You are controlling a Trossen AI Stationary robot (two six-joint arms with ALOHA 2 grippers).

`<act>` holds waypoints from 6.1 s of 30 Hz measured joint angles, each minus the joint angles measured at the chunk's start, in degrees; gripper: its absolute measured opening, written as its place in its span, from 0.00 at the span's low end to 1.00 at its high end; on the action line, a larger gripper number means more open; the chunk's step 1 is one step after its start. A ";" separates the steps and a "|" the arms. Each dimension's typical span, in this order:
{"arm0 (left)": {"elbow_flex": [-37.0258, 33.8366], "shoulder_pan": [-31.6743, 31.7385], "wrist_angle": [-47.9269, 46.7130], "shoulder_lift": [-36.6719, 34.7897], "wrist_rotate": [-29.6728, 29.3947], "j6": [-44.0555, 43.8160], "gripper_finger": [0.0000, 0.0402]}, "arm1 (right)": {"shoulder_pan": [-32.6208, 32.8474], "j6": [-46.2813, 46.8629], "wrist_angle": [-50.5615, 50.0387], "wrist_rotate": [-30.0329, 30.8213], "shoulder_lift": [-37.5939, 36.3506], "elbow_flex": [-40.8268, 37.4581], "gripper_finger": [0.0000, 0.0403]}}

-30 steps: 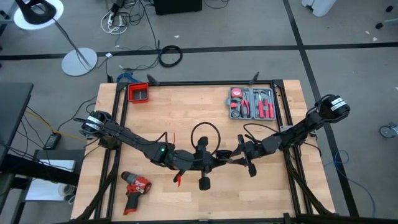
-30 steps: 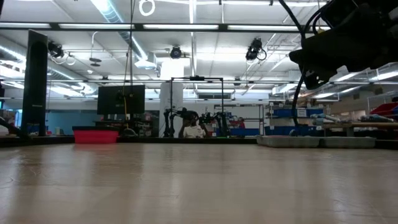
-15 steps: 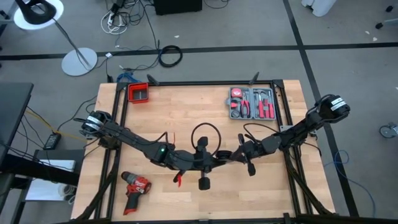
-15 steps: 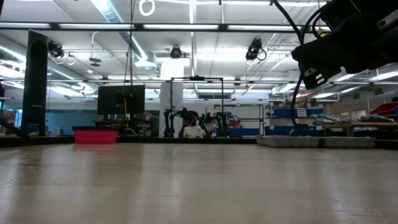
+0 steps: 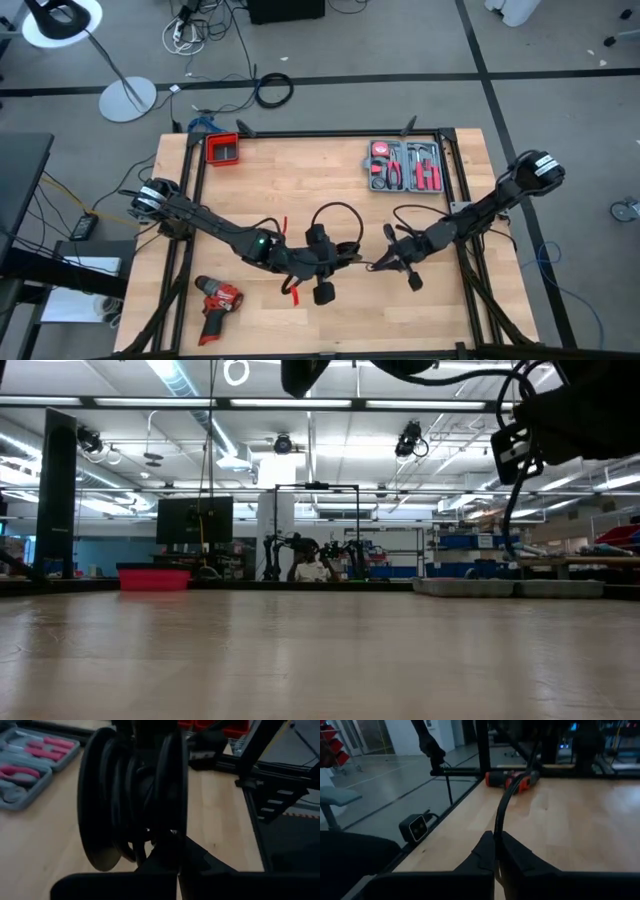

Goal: Coil cords
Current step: Coil the black wire onto the black spool

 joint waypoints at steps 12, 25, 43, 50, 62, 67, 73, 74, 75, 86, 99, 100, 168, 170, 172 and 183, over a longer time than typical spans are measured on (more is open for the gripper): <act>0.00 0.04 -0.12 0.02 3.24 -5.09 0.00 | -0.66 -11.46 -1.34 0.41 -5.54 3.80 0.01; -0.02 0.02 3.57 0.39 6.81 -6.71 0.00 | -3.98 -21.19 -32.90 -2.01 -12.57 18.72 0.01; -0.02 2.04 16.54 7.41 18.97 -9.57 0.00 | -7.53 -29.85 -38.94 -6.42 -15.53 22.62 0.01; -0.02 4.02 18.24 7.48 21.45 -9.35 0.00 | -11.64 -29.70 -36.09 -12.74 -12.67 22.64 0.02; -0.02 6.85 21.75 7.48 30.86 -3.23 0.00 | -17.31 -25.07 -38.29 -25.67 -11.02 22.67 0.02; -0.02 7.98 25.35 7.48 33.49 1.19 0.00 | -18.14 -22.10 -37.21 -26.17 -11.05 22.67 0.04; 0.00 8.98 27.28 7.45 34.63 5.06 0.00 | -18.14 -14.89 -32.70 -26.22 -11.03 22.62 0.13; 0.00 9.06 27.50 7.45 34.72 5.80 0.00 | -18.16 -13.67 -32.21 -26.28 -11.03 22.62 0.14; 0.00 9.07 27.73 7.45 34.76 6.42 0.00 | -18.16 -12.50 -31.99 -26.28 -11.05 22.62 0.14; 0.00 9.03 28.68 7.45 34.84 8.56 0.00 | -19.61 -5.23 -28.75 -30.56 -11.02 22.60 0.14; 0.00 7.13 28.32 7.43 35.02 7.24 0.00 | -26.77 -1.27 -32.12 -43.56 -12.48 22.64 0.14; 0.00 7.13 28.25 7.43 35.01 7.24 0.00 | -27.55 -0.42 -32.69 -44.27 -12.62 22.96 0.14; 9.42 11.67 4.43 7.58 6.38 42.13 0.00 | -31.78 5.66 -86.69 -19.72 -6.29 52.06 0.13; 9.42 11.67 5.70 7.58 8.88 44.83 0.00 | -33.01 4.93 -87.27 -20.24 -5.47 52.06 0.13; 9.42 11.69 6.98 7.58 11.14 46.69 0.00 | -34.43 4.59 -87.08 -22.34 -4.83 52.06 0.13; 9.40 11.97 9.17 7.58 20.73 52.11 0.00 | -35.95 3.26 -86.90 -33.94 -2.54 52.06 0.13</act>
